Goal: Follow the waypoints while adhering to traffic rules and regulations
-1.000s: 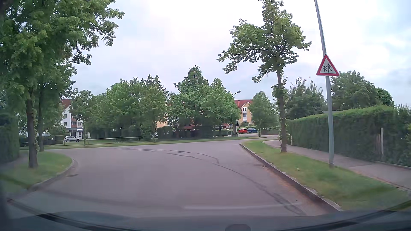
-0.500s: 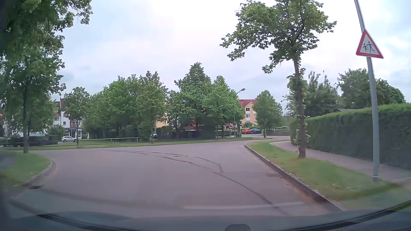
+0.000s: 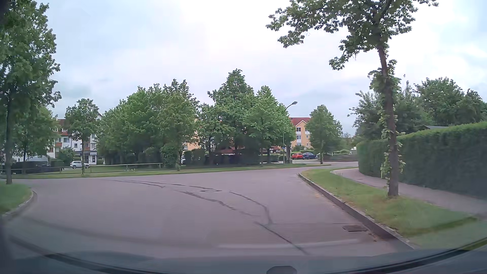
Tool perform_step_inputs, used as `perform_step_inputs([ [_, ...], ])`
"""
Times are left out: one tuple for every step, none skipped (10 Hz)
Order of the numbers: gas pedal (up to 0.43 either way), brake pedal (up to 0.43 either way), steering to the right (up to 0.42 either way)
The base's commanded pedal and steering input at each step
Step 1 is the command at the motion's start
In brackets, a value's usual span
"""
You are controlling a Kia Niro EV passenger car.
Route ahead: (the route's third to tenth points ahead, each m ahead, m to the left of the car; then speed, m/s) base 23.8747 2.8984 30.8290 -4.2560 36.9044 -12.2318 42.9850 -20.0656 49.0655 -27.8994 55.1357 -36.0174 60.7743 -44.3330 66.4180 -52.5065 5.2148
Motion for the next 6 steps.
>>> perform_step_inputs([
  [0.13,0.0,-0.024],
  [0.13,0.0,-0.024],
  [0.13,0.0,-0.024],
  [0.13,0.0,-0.024],
  [0.13,0.0,-0.023],
  [0.13,0.0,-0.021],
])
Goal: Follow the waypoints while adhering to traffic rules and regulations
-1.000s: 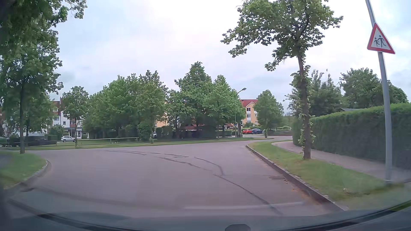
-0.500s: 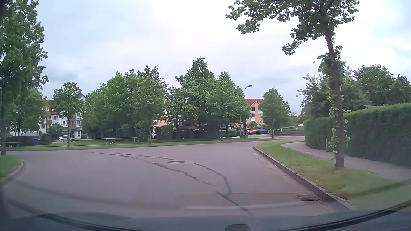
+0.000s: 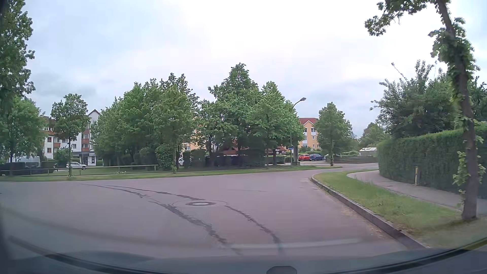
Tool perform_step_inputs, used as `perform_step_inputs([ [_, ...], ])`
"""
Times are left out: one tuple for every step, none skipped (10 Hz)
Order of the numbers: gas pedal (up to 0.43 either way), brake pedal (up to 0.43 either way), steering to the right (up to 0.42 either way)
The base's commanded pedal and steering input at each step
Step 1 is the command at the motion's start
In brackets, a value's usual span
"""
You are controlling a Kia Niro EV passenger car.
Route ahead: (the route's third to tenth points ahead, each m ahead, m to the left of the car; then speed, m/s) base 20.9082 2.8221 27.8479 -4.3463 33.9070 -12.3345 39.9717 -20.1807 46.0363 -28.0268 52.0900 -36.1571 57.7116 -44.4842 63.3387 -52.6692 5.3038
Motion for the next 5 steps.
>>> perform_step_inputs([
  [0.13,0.0,-0.02],
  [0.13,0.0,-0.019],
  [0.13,0.0,-0.017],
  [0.13,0.0,-0.012],
  [0.13,0.0,-0.009],
])
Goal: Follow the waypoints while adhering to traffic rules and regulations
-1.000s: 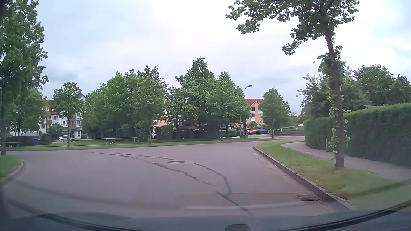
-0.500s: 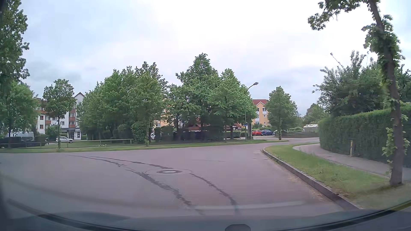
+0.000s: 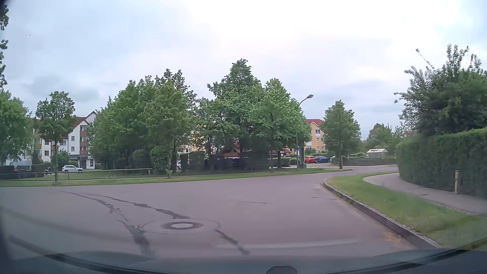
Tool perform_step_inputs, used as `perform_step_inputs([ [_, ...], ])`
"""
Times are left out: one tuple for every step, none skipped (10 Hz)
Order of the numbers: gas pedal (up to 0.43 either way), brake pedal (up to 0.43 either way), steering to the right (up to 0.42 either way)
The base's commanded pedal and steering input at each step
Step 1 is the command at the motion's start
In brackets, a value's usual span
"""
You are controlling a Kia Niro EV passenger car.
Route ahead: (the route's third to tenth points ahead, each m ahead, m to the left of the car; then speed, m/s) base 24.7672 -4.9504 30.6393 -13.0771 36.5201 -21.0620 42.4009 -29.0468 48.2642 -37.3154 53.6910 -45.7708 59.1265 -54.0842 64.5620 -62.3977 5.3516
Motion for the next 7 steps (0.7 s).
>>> perform_step_inputs([
  [0.118,0.0,-0.009],
  [0.118,0.0,-0.008],
  [0.118,0.0,-0.008],
  [0.118,0.0,-0.005],
  [0.059,0.0,-0.002],
  [0.0,0.0,-0.003],
  [0.0,0.0,-0.007],
])
